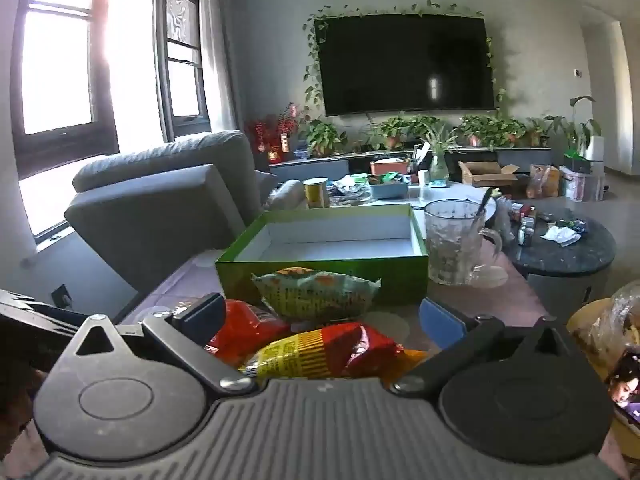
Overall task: Organize snacks
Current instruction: 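Move the left tool toward the red bread bag on the table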
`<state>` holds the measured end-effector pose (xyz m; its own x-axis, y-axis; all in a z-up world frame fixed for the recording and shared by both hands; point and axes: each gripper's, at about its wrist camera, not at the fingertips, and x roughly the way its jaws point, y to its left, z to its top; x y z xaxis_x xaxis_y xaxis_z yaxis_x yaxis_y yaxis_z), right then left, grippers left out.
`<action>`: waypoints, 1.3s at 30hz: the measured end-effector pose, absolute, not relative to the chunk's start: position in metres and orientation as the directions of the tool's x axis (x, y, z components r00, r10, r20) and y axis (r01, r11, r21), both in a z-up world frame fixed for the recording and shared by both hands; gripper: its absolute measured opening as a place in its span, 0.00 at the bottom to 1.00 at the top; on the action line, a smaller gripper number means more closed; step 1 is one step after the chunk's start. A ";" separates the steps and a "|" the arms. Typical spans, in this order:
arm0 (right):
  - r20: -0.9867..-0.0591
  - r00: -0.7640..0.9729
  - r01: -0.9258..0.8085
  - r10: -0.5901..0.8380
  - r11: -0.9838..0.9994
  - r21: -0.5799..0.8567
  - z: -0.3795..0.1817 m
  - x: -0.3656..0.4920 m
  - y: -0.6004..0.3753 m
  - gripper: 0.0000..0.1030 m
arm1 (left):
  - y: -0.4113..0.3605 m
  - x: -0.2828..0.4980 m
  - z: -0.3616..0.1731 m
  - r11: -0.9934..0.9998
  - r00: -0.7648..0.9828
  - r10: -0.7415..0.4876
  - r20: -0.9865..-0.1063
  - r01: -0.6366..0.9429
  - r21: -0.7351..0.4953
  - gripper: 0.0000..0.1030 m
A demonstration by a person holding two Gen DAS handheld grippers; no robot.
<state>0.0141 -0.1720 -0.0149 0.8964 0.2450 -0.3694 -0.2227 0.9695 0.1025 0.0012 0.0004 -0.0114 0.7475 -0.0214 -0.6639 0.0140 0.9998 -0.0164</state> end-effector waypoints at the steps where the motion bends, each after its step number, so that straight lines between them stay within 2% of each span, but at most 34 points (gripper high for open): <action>1: -0.373 0.896 -0.217 0.242 0.970 0.108 -0.015 0.013 -0.174 0.69 | 0.000 0.002 -0.013 1.000 0.745 -0.017 -0.666 0.012 -0.012 0.99; 4: -0.384 0.878 -0.247 0.284 0.958 0.145 -0.014 0.012 -0.178 0.69 | 0.001 0.002 -0.014 1.000 0.741 -0.013 -0.671 0.011 -0.007 0.99; 20: -0.422 0.853 -0.270 0.306 0.952 0.144 -0.024 0.012 -0.173 0.69 | -0.003 0.000 -0.024 1.000 0.736 0.011 -0.677 0.007 0.024 0.99; 39: -0.444 0.847 -0.245 0.292 0.956 0.160 -0.030 0.016 -0.178 0.69 | 0.000 -0.004 -0.021 0.998 0.772 0.053 -0.633 -0.049 0.025 0.99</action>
<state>0.0160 -0.1781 -0.0296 0.8471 0.2918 -0.4442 -0.2453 0.9561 0.1603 -0.0037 -0.0005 -0.0207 0.7719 0.0535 -0.6335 -0.0490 0.9985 0.0246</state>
